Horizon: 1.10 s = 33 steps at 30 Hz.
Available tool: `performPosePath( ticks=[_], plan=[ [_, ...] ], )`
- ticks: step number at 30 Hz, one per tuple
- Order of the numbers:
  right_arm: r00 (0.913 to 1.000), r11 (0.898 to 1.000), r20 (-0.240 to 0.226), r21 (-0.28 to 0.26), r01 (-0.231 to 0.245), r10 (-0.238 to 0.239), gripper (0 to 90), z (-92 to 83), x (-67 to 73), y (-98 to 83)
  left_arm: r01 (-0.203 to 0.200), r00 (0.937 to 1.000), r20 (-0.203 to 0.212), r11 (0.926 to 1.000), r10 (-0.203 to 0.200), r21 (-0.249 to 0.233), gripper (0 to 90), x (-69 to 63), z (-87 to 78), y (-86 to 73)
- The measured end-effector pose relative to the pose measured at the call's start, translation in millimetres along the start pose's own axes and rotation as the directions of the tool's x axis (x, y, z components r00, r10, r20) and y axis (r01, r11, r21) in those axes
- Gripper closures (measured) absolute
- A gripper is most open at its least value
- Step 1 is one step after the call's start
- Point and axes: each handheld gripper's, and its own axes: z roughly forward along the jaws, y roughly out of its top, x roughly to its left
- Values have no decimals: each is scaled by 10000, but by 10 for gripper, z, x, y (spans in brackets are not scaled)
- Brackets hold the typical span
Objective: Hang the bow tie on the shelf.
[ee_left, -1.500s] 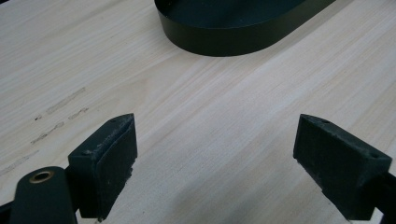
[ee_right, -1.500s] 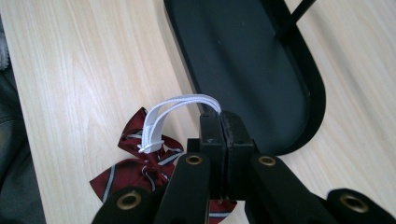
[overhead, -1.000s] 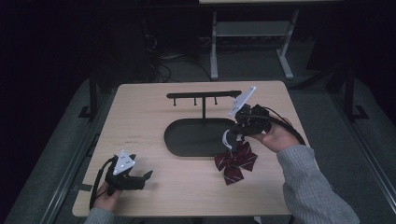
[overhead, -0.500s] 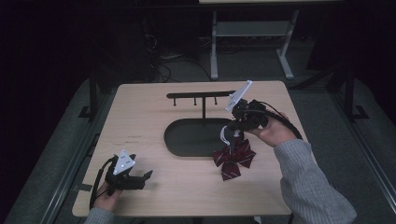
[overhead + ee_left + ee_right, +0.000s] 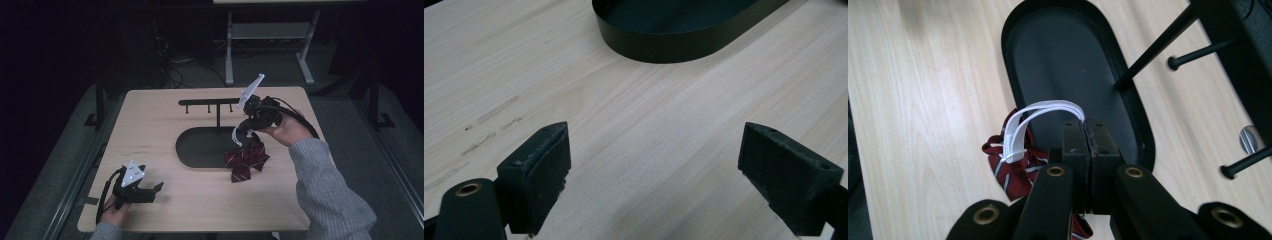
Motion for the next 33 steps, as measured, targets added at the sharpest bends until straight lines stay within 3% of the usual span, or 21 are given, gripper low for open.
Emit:
performPosePath(
  ticks=[20,33],
  plan=[
    [9998,9997,-60,182,-178,179,884,7,-241,225,8,9999,-113,10000,-9,-23,133,5,-1,9],
    [9988,9986,202,296,-442,436,884,-2,-415,352,-28,9999,-96,9999,30,128,133,15,3,3]
  ],
)
